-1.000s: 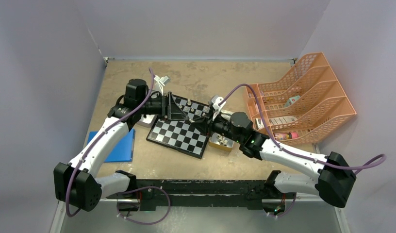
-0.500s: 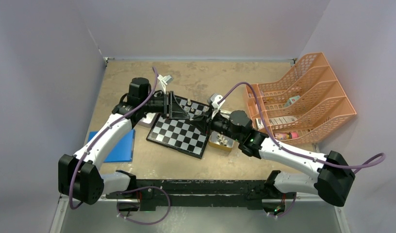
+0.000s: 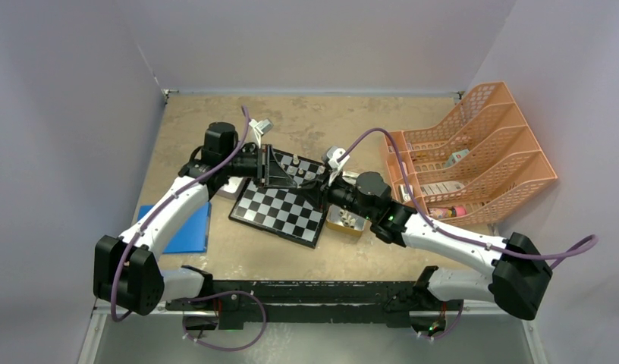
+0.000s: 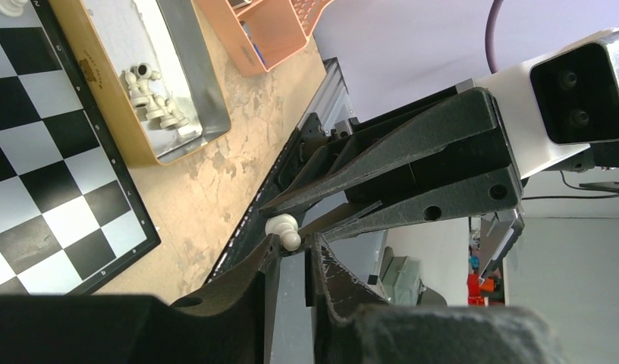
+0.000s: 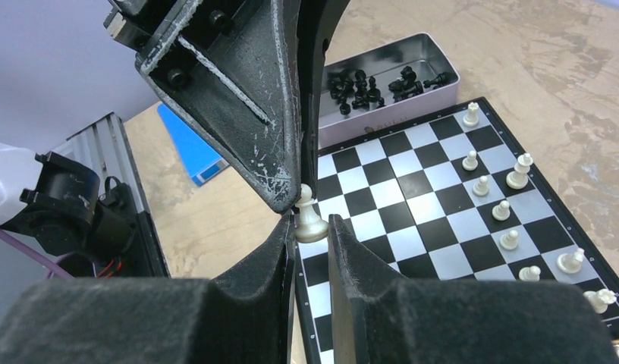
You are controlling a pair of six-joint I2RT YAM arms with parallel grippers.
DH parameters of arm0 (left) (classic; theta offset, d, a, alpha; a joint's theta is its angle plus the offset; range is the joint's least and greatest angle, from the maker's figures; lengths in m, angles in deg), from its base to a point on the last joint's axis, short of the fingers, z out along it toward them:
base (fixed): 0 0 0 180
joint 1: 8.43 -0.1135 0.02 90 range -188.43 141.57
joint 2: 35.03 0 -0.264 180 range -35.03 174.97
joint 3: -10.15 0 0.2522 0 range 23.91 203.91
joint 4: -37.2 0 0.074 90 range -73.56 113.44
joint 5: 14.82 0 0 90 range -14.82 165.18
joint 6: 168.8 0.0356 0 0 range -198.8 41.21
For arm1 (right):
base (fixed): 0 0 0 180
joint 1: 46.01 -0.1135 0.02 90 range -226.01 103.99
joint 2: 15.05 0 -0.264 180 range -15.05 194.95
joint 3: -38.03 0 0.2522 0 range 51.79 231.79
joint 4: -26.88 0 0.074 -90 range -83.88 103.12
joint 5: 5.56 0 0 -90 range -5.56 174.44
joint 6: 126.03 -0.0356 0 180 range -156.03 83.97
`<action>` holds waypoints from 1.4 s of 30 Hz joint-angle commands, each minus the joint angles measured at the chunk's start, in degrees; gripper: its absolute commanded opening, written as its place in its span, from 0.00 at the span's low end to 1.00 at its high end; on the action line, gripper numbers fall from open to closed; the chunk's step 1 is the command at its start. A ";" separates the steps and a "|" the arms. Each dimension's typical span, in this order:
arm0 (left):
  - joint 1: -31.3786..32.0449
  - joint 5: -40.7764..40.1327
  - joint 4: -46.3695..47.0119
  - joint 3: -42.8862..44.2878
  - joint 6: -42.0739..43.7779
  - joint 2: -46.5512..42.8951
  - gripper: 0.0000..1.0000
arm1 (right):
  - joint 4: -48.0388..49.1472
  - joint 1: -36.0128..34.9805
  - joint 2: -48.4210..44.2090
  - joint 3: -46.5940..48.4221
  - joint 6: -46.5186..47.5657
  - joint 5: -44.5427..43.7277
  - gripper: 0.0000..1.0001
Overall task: Set up the chess pieces on the board
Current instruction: Place the chess piece on the chessboard.
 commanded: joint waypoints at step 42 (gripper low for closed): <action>-0.22 -60.39 -3.76 13.13 13.70 18.66 0.00 | -6.78 -0.37 -9.77 -0.94 -3.48 -10.49 0.99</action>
